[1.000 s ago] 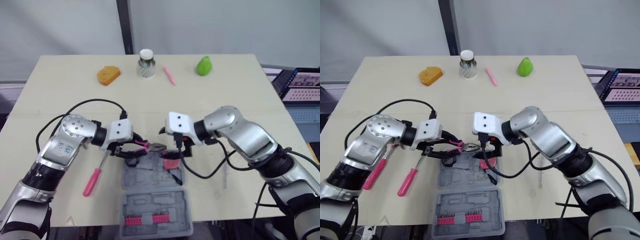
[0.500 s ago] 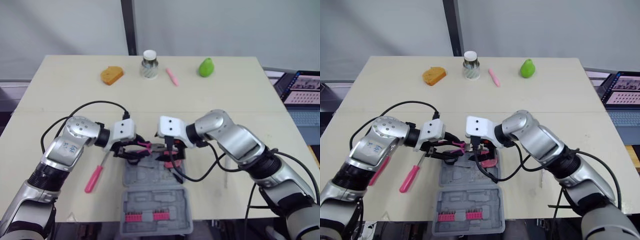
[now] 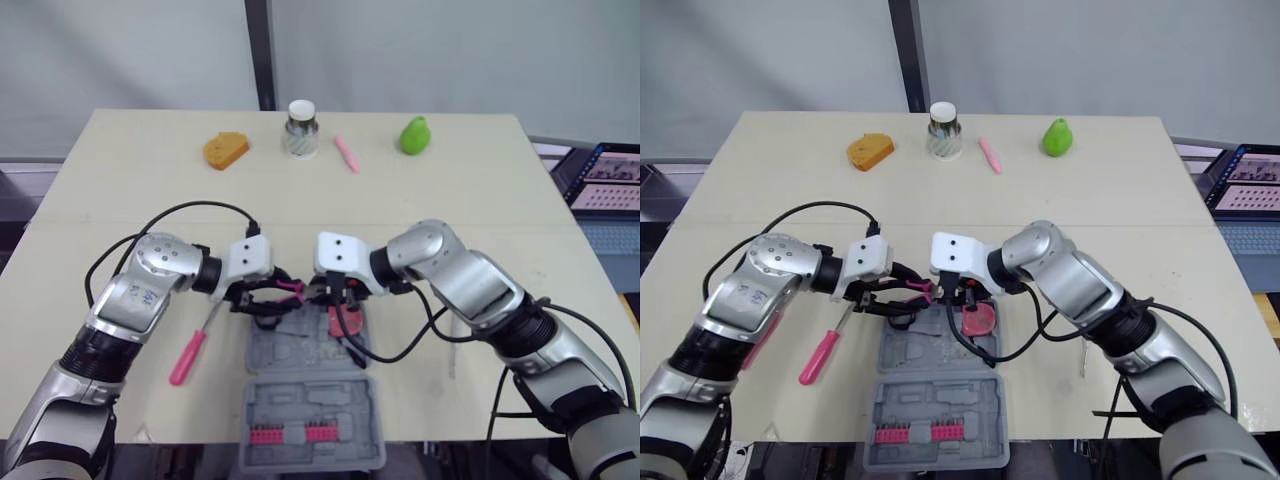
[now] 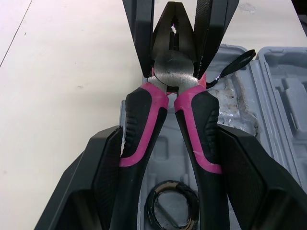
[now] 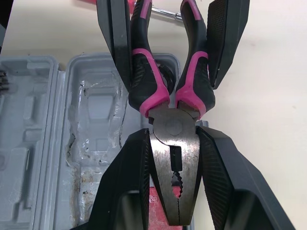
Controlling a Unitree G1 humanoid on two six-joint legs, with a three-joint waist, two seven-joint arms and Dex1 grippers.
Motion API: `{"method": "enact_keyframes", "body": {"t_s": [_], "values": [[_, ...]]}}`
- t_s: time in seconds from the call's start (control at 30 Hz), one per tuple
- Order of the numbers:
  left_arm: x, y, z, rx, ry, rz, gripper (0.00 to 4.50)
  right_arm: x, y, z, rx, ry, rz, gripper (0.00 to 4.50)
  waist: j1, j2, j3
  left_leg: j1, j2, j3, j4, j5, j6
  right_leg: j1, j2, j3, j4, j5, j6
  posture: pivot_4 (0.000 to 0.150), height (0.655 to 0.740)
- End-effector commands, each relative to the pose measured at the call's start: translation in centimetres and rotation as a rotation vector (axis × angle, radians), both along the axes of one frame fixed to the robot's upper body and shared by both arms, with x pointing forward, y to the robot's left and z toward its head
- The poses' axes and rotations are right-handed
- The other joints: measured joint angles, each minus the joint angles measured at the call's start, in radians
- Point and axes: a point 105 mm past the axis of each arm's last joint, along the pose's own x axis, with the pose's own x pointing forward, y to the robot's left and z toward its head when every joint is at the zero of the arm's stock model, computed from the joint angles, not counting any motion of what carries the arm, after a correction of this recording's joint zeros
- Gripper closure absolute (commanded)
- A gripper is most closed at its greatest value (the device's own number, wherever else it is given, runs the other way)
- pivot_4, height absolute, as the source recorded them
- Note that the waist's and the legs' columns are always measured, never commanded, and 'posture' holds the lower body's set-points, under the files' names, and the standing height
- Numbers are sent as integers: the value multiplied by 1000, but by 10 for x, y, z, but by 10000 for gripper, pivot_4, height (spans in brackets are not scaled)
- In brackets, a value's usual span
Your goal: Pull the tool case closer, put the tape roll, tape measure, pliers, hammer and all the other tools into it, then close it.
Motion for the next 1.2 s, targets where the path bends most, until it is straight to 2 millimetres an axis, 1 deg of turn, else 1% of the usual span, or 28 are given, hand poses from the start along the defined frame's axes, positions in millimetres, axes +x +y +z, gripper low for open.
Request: {"method": "enact_keyframes", "body": {"t_s": [0.03, 0.23, 0.27, 0.33, 0.37, 0.43, 0.53, 0.6, 0.67, 0.73, 0.83, 0.97, 1.07, 1.2], "values": [[0, -6, 19, -48, -50, -29, 19819, 1, 3, 8, 20, -41, 7, 35344, 0, 0, 0, 0, 0, -2, 0, 1, -1, 0, 0, 0, 1, -1, 0, 1500, 7400], [-2, -5, 19, -66, -37, -25, 19819, 4, -2, 10, 34, -68, -2, 35344, 0, 0, 0, 0, -3, -11, -4, 5, -5, 1, 0, 1, 2, -6, 0, 1500, 7400], [-2, -4, 18, -66, -37, -24, 9635, 4, -3, 11, 40, -71, -3, 35344, 0, 0, 0, 0, -3, -11, -4, 5, -5, 1, 0, 1, 3, -6, 0, 1500, 7400], [-4, -1, 19, -71, -37, -22, 1581, 2, -6, 12, 52, -77, 0, 35344, 1, 0, 0, 0, -3, -11, -5, 5, -5, 2, 0, 0, 3, -6, 0, 1500, 7400], [-5, 1, 21, -80, -39, -18, 0, 1, -9, 12, 57, -79, 1, 35344, 1, 0, 0, 0, -3, -11, -5, 5, -5, 3, 0, 1, 2, -6, 0, 1500, 7400], [-9, 9, 28, -120, -47, -2, 0, -3, -16, 12, 60, -82, 1, 35344, 0, 0, 0, 0, -4, -9, -5, 5, -5, 3, 0, 1, 1, -6, 0, 1500, 7400], [-20, 29, 36, -167, -66, 43, 0, -9, -28, 12, 68, -93, 0, 35344, -3, 0, 0, 1, -4, 0, -6, 4, -2, 1, 0, 9, -1, -5, 1, 1500, 7400], [-31, 47, 34, -175, -76, 85, 0, -13, -37, 10, 59, -98, -2, 35344, -10, 0, 0, 2, -5, 6, -5, 2, 0, 0, -1, 14, -3, -4, 3, 1500, 7400], [-46, 65, 30, -180, -70, 127, 0, -20, -44, 7, 49, -95, 3, 35344, -16, 0, 0, 4, -5, 11, -5, 0, 4, -1, -2, 19, -5, -3, 5, 1500, 7400], [-57, 76, 27, -181, -82, 160, 0, -27, -48, 5, 41, -90, 12, 35344, -18, 0, 0, 3, -5, 13, -3, -1, 7, -1, -2, 20, -7, -2, 7, 1500, 7400], [-83, 90, 11, -191, -54, 198, 0, -39, -50, -4, 14, -65, 37, 35344, -19, -1, 1, 3, -5, 14, -1, -2, 7, -1, -2, 21, -8, -1, 8, 1500, 7400], [-110, 96, -7, -171, -34, 202, 0, -46, -47, -11, -2, -45, 49, 35344, -22, -1, 1, 4, -4, 14, -2, -2, 7, -1, -1, 22, -8, -1, 8, 1500, 7400], [-118, 98, -12, -182, -33, 228, 0, -50, -45, -16, -19, -32, 57, 35344, -22, -1, 1, 4, -4, 14, -1, -3, 7, -1, -1, 22, -8, -1, 8, 1500, 7400], [-133, 100, -25, -160, -24, 227, 0, -52, -38, -22, -33, -26, 55, 35344, -23, -1, 1, 4, -4, 14, -1, -3, 7, -1, -1, 22, -8, -1, 7, 1500, 7400]]}}
